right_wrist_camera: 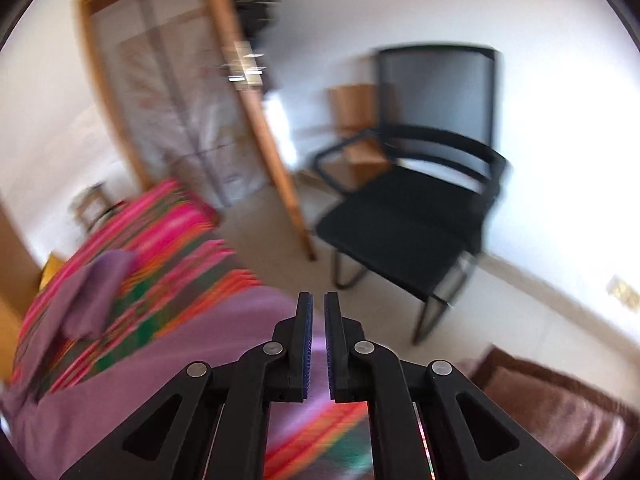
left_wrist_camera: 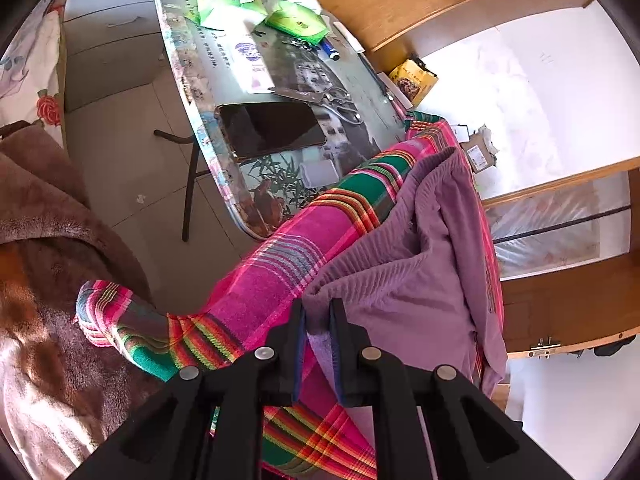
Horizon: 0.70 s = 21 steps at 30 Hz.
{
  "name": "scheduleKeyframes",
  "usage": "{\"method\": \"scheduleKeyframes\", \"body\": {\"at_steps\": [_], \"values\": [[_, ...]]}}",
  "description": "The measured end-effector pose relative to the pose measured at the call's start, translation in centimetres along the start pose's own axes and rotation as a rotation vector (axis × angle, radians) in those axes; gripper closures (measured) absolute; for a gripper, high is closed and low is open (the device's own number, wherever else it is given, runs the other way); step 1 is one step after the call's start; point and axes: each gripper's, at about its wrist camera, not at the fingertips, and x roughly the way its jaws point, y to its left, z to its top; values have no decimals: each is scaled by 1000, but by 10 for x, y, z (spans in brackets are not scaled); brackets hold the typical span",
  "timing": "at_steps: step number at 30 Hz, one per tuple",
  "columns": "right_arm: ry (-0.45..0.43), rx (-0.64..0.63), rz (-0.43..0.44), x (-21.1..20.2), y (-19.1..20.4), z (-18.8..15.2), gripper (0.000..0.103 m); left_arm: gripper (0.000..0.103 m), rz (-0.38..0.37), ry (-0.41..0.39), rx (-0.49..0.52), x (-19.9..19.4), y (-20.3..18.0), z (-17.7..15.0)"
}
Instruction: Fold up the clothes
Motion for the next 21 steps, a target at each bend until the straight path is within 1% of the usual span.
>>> {"method": "scheduleKeyframes", "body": {"at_steps": [2,4,7,10,11,14,15,17,19,21], "values": [[13,-75,99,-1,33,0,87,90,15,-12,9,-3,-3,0],[44,-165,219,0,71,-3,83,90,37,-47,23,-10,-6,2],[99,-296,369,4,129,-12,81,90,65,-104,46,-22,-10,6],[172,-422,526,12,188,-24,81,90,66,-138,67,-29,-18,13],[200,-455,564,14,206,-29,81,90,67,-140,82,-28,-23,15],[283,-547,680,22,261,-44,78,88,62,-116,142,-18,-43,20],[312,-568,705,27,275,-48,76,83,62,-104,167,-14,-51,22],[389,-620,761,36,312,-61,71,81,51,-70,237,-1,-74,22],[440,-664,795,43,339,-73,68,78,31,-40,284,12,-93,23],[476,-699,810,45,357,-86,67,77,33,5,349,31,-114,24]]}}
